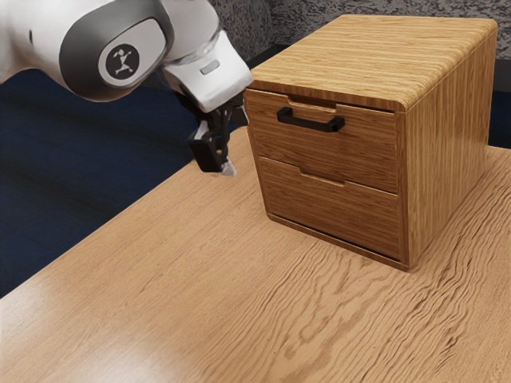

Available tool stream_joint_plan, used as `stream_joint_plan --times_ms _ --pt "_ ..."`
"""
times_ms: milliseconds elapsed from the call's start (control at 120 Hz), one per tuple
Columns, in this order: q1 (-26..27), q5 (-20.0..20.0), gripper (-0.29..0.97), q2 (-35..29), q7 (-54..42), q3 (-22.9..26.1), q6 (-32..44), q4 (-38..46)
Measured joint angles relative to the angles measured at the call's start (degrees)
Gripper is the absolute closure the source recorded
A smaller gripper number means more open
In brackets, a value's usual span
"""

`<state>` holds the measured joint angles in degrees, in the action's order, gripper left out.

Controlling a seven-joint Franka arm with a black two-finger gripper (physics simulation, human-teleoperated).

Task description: Pull the drawer handle with one arm to open the drawer

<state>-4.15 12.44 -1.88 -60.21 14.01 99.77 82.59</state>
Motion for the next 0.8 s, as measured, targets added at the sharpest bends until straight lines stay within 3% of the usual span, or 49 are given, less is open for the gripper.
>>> stream_joint_plan --times_ms 300,800 --pt "-1.2 4.7 0.02 3.3 -10.1 5.2 8.4 -0.4" --pt "-1.3 7.3 0.02 8.1 -18.9 8.8 19.7 -2.7"
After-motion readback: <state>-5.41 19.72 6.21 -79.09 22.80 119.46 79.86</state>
